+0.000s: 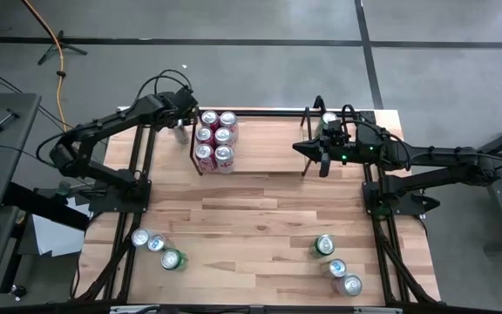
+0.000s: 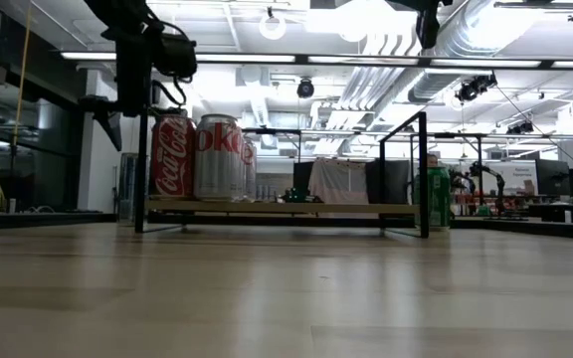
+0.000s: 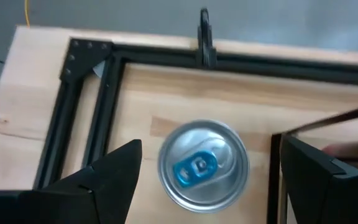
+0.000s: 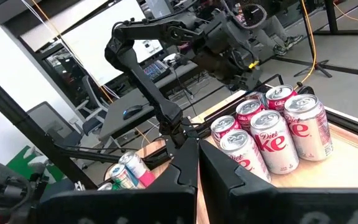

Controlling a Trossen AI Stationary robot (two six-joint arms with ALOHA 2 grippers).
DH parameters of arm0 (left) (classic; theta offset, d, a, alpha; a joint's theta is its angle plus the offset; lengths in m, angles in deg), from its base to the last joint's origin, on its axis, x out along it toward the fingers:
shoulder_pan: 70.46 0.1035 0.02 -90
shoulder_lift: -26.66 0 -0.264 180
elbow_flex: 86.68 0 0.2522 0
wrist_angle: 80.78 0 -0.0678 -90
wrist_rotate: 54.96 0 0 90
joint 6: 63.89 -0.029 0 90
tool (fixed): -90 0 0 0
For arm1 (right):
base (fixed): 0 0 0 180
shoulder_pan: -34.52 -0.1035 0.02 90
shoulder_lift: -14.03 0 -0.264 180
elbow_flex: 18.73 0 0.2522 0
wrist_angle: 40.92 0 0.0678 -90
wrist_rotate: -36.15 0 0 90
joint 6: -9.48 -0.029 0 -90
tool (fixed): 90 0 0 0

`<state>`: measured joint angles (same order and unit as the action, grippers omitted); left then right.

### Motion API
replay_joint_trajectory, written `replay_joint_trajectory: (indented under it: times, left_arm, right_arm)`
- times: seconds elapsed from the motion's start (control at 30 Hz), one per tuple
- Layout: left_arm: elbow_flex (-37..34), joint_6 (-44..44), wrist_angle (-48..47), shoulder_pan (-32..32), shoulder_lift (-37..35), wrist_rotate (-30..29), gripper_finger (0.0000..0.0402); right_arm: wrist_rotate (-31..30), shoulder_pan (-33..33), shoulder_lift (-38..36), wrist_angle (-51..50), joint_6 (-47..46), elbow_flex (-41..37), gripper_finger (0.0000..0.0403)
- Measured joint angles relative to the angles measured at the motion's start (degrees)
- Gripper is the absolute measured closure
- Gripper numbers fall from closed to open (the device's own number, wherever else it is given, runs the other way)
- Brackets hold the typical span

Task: Place canned beverage on shelf
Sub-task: Put the top blue soda can on the shelf

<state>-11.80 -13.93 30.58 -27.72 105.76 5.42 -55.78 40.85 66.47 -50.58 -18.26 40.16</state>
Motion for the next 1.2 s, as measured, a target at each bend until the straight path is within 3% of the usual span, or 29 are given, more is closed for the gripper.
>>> replay_joint_trajectory:
  times: [0.4,0.67,1.2]
  left_arm:
    - [-0.17,3.59,-0.53,0.1,1.54,-1.15,0.0122]
    - [-0.17,4.29,-1.7,0.24,1.54,1.07,0.02]
    - [-0.41,3.17,-3.39,-0.19,0.1,0.09,0.0342]
  right_arm:
    - [-0.12,0.0,0.0,0.0,1.21,0.01,0.0402]
    - [-4.68,0.0,0.0,0.0,1.21,0.0,0.0402]
    - [-5.14,0.02,0.0,0.11,0.78,0.0,0.0402]
